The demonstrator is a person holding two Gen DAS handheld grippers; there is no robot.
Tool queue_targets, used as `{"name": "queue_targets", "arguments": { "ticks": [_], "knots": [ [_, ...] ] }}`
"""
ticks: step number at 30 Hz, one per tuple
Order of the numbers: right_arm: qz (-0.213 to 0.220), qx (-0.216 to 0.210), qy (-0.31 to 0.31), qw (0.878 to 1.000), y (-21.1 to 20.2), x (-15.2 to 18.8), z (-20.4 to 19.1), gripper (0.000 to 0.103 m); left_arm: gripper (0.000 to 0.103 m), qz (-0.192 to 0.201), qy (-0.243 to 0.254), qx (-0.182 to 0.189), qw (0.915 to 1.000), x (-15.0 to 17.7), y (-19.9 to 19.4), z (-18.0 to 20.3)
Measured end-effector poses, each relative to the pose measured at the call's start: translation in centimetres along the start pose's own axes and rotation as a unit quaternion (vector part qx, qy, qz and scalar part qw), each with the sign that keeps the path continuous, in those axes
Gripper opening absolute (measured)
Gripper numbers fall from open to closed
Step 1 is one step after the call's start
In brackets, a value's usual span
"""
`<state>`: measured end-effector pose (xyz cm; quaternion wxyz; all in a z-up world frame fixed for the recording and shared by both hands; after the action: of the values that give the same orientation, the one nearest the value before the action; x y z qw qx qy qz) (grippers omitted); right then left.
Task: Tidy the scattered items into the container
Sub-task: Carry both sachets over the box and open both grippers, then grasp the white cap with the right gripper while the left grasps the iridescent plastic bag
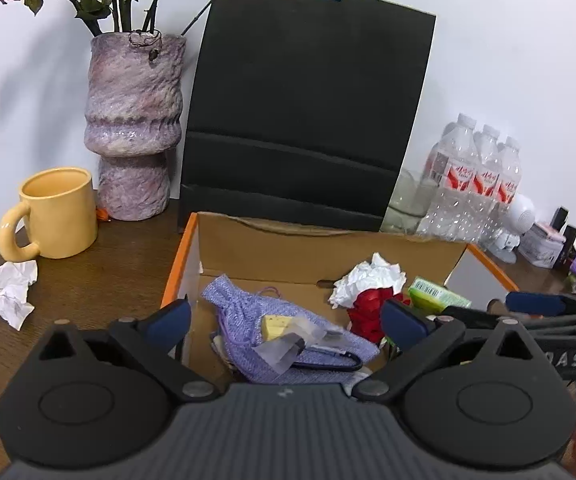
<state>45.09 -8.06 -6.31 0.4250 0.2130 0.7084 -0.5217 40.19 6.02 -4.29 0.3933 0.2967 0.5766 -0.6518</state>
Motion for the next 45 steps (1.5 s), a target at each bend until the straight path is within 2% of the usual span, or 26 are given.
{"name": "queue_targets", "arguments": {
  "ticks": [19,25,30,35,40,45],
  "knots": [
    [0.004,0.001,0.003,1.000,-0.8,-0.3,0.5,0.099,0.103,0.010,0.011,-0.005,0.9999,-0.2,-1.0,0.5],
    [0.035,-0.005,0.002,0.999,-4.4,-0.8,1.1,0.099,0.103,0.032,0.021,0.021,0.9991,-0.2,-3.8,1.5],
    [0.051,-0.002,-0.015,0.999,-7.9,0.8,1.7,0.099,0.103,0.032,0.053,0.041,0.9973,1.9,-6.0,2.5],
    [0.021,-0.002,-0.027,0.999,-9.8,4.4,2.2,0.098,0.103,0.011,0.082,0.040,0.9958,5.1,-7.5,3.0],
    [-0.016,-0.003,-0.036,0.999,-9.9,7.9,2.1,0.097,0.103,-0.013,0.084,0.068,0.9940,7.7,-8.4,4.0],
    [-0.053,-0.006,-0.041,0.998,-8.2,10.3,1.5,0.090,0.103,-0.040,0.094,0.093,0.9904,9.7,-7.8,5.7]
  ]
}}
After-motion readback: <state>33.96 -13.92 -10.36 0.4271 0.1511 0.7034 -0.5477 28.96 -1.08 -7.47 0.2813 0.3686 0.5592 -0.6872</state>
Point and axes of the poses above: each gripper's, at about its wrist camera, not at the fingertips, and y roughly the way its jaws point, z to its right, x to its underside, the point moved 8 cm from there along y, roughly the way its jaws point, and after that the axes turned 1 degree about -z, right-handed, at the moved point
